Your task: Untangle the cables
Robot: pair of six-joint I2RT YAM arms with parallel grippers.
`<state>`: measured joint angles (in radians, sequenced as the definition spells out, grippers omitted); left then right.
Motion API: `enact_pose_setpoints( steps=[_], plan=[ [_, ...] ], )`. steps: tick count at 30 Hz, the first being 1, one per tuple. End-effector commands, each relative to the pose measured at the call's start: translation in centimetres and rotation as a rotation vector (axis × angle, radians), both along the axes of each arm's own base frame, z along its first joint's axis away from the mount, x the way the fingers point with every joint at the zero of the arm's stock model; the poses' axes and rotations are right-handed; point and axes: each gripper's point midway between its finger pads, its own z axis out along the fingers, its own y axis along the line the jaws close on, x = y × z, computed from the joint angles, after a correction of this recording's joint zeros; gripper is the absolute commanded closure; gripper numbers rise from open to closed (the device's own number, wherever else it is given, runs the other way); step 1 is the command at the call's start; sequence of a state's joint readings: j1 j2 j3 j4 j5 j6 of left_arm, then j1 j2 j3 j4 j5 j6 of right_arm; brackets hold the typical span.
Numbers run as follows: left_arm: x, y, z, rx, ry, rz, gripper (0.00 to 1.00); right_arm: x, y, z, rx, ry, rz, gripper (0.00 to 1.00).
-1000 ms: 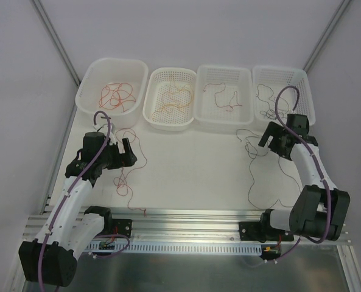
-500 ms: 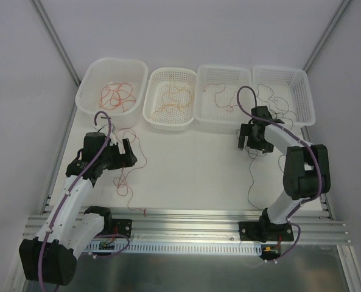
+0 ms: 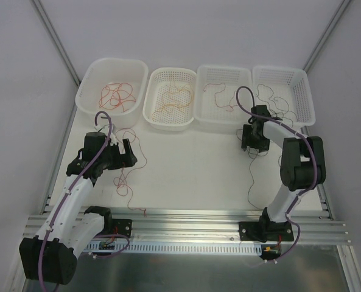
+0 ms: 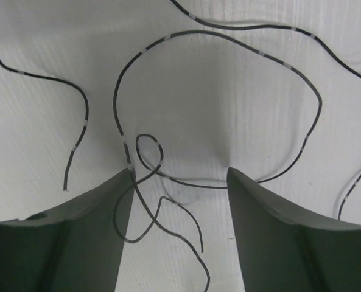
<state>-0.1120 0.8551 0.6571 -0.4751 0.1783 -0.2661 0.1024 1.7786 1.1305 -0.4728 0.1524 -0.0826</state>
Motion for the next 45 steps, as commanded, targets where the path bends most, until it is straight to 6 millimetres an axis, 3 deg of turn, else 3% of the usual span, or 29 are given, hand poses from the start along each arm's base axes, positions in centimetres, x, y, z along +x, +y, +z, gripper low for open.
enact_pose_setpoints(
  steps=[1, 5, 8, 10, 12, 14, 17, 23, 24, 26, 27, 29, 30, 31, 35, 36, 38, 39, 40, 43, 45],
  plan=[
    [0.3, -0.2, 0.1, 0.008, -0.022, -0.024, 0.05, 0.3, 0.2, -0.2, 0.014, 0.027, 0.021, 0.37],
    [0.4, -0.1, 0.2, 0.009, -0.023, -0.023, 0.05, -0.7, 0.4, -0.7, 0.025, 0.064, 0.036, 0.52],
    [0.3, -0.2, 0.1, 0.008, -0.02, -0.024, 0.05, -1.5, 0.5, -1.0, 0.033, 0.072, 0.039, 0.74],
    [0.3, -0.1, 0.1, 0.009, -0.02, -0.023, 0.05, -2.4, 0.6, -1.3, 0.046, 0.085, 0.042, 0.83],
    [0.4, -0.1, 0.2, 0.009, -0.023, -0.023, 0.05, -2.6, 0.8, -0.5, 0.06, 0.065, 0.045, 0.98],
    [0.3, -0.1, 0.1, 0.01, -0.022, -0.021, 0.05, -3.1, 0.5, 0.3, 0.05, 0.05, 0.035, 0.99],
    [0.3, -0.1, 0.2, 0.01, -0.026, -0.021, 0.05, -2.8, -0.2, 4.5, 0.014, -0.039, 0.026, 0.99],
    [0.3, -0.1, 0.2, 0.01, -0.026, -0.021, 0.05, -2.0, -3.2, 16.9, -0.122, -0.26, -0.058, 0.99],
    [0.3, -0.1, 0.3, 0.009, -0.026, -0.023, 0.05, -0.7, -3.4, 21.0, -0.125, -0.357, -0.074, 0.99],
    [0.4, -0.1, 0.3, 0.007, -0.029, -0.021, 0.05, -0.2, -4.0, 25.1, -0.148, -0.442, -0.094, 0.99],
    [0.4, -0.1, 0.2, 0.011, -0.028, -0.018, 0.05, 0.6, -4.4, 28.8, -0.162, -0.536, -0.113, 0.99],
    [0.4, -0.1, 0.3, 0.008, -0.029, -0.02, 0.05, 1.7, -5.0, 32.3, -0.19, -0.622, -0.122, 0.99],
    [0.4, -0.1, 0.2, 0.009, -0.026, -0.02, 0.05, 2.3, -5.2, 35.5, -0.192, -0.708, -0.129, 0.99],
    [0.3, -0.1, 0.2, 0.009, -0.023, -0.02, 0.05, 3.1, -5.6, 36.9, -0.215, -0.746, -0.125, 0.99],
    [0.4, -0.1, 0.2, 0.009, -0.024, -0.025, 0.05, 6.8, -7.6, 40.1, -0.279, -0.861, -0.155, 0.99],
    [0.4, -0.1, 0.3, 0.011, -0.027, -0.025, 0.04, 8.2, -8.5, 39.4, -0.286, -0.854, -0.156, 0.99],
    [0.4, -0.2, 0.5, 0.005, -0.039, -0.031, 0.04, 10.0, -8.8, 40.5, -0.287, -0.908, -0.159, 0.99],
    [0.4, -0.3, 0.5, 0.003, -0.04, -0.033, 0.04, 11.5, -10.5, 39.1, -0.293, -0.881, -0.179, 0.99],
    [0.5, -0.4, 0.6, -0.002, -0.048, -0.038, 0.04, 12.4, -11.4, 39.5, -0.287, -0.909, -0.189, 0.99],
    [0.5, -0.5, 0.4, -0.003, -0.042, -0.043, 0.03, 16.2, -12.6, 36.6, -0.284, -0.883, -0.162, 0.99],
    [0.6, -0.3, 0.2, 0.009, -0.036, -0.034, 0.04, 18.0, -13.3, 36.0, -0.265, -0.884, -0.148, 0.99]
  ],
)
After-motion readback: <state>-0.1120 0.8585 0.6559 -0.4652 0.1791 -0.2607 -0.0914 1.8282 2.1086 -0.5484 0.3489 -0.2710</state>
